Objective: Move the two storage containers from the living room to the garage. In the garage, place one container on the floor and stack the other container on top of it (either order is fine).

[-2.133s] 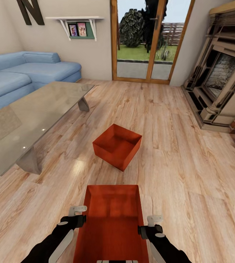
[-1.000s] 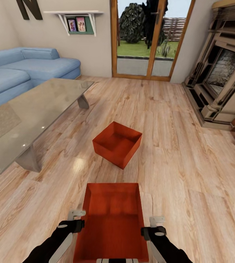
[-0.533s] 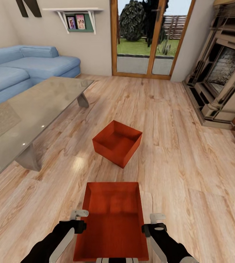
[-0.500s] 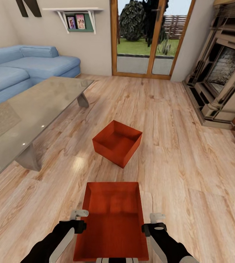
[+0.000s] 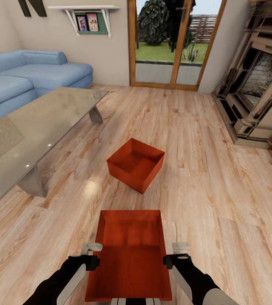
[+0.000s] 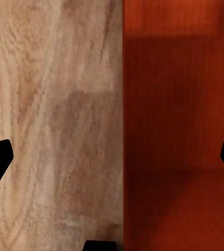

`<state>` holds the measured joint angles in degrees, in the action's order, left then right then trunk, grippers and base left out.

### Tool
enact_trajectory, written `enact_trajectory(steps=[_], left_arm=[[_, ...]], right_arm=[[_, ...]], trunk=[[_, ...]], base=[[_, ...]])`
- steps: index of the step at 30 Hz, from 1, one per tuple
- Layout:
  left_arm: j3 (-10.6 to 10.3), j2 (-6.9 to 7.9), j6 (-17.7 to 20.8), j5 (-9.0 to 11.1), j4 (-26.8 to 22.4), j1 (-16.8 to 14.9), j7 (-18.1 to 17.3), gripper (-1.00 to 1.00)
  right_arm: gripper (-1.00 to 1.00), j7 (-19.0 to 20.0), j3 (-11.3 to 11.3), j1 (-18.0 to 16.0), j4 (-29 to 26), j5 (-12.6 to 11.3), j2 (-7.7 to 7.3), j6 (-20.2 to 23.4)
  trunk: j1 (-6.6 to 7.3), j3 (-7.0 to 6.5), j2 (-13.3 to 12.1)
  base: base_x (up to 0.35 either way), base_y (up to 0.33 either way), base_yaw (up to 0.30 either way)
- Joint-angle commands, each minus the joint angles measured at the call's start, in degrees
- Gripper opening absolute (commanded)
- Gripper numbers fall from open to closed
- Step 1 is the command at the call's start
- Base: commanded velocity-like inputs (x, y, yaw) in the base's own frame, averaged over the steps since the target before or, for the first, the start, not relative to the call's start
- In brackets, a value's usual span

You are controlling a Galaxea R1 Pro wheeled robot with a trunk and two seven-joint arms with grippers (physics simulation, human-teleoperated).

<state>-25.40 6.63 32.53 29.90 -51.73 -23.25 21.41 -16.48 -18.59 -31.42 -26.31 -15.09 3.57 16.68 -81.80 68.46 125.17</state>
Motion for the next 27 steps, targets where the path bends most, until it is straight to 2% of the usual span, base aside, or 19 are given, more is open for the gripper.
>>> enact_trajectory(steps=[1, 9, 27], left_arm=[[-0.27, 0.09, 0.09, 0.60, -0.08, -0.04, 0.56, 1.00], [-0.27, 0.13, 0.08, 0.60, -0.01, -0.04, 0.56, 1.00], [-0.28, 0.13, 0.08, 0.60, 0.02, -0.04, 0.56, 1.00]], right_arm=[[1.00, -0.51, -0.50, -0.05, -0.09, -0.70, -0.05, 0.33], [1.00, -0.49, -0.56, -0.13, -0.06, -1.71, 0.12, 0.53], [1.00, -0.41, -0.66, -0.14, -0.05, -1.96, 1.20, 0.46]], trunk=[[0.01, 0.08, 0.02], [0.01, 0.46, 0.02], [0.01, 1.35, 0.02]], base=[[0.000, 0.000, 0.000], [0.000, 0.000, 0.000], [0.000, 0.000, 0.000]])
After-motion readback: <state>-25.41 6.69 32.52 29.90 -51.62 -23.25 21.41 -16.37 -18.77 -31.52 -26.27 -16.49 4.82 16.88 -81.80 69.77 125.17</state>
